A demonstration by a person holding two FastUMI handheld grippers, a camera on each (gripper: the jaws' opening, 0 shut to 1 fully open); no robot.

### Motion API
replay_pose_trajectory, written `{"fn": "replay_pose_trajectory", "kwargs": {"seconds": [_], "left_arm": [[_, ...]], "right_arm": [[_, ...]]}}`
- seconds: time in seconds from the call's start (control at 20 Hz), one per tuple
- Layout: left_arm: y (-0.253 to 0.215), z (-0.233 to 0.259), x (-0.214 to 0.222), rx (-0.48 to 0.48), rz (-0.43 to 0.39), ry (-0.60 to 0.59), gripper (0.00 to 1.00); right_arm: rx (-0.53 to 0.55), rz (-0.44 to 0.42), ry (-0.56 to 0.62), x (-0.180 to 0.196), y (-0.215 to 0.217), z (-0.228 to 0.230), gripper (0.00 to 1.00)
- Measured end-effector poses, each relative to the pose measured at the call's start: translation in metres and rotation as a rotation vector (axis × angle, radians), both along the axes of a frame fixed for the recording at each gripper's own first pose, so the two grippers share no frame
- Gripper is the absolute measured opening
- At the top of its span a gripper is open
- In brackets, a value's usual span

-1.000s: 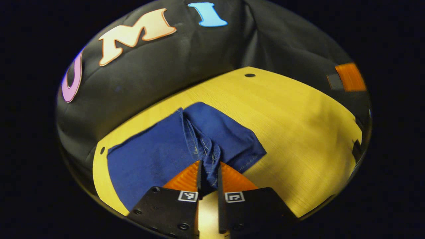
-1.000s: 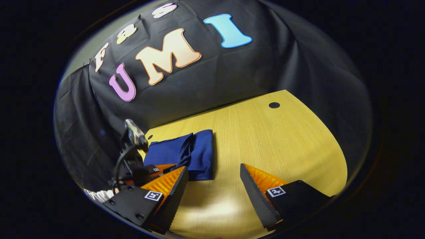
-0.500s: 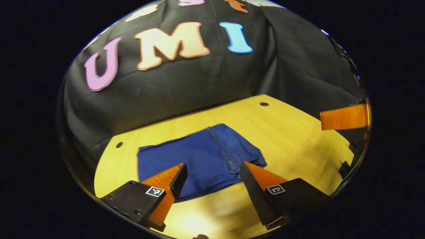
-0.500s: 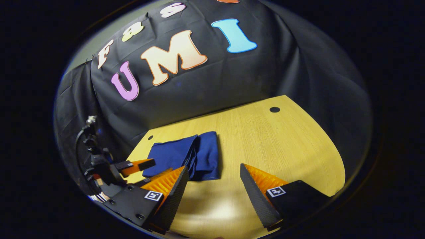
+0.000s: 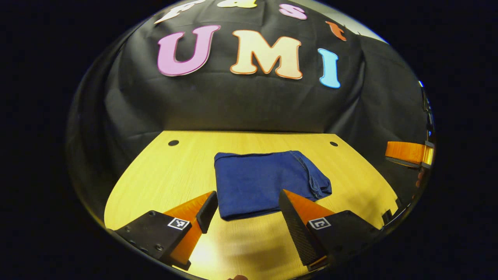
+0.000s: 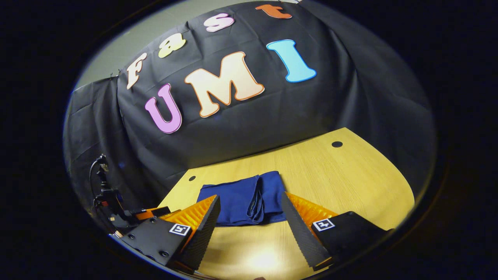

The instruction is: Grasp the waist and the cuffs of the jeans and fold them to make the two legs overlap; first hold the waist and fold one-third of the jeans toward the cuffs, then hold the cuffs and fold the remaining one-third in the same direction to finish folding.

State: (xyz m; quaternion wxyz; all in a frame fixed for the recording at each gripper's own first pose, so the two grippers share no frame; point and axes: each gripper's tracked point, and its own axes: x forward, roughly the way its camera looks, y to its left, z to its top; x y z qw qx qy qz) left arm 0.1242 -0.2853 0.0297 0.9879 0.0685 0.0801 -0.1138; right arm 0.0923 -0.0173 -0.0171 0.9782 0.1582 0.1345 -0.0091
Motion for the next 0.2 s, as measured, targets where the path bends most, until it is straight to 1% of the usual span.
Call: {"fn": "replay_pose_trajectory", "kwargs": {"seconds": [0.2], "left_arm": [[-0.004, 0.002, -0.002, -0.043, -0.049, 0.007, 0.94]], "right_arm": [[0.002, 0.017, -0.028, -0.005, 0.024, 0.007, 0.98]]}}
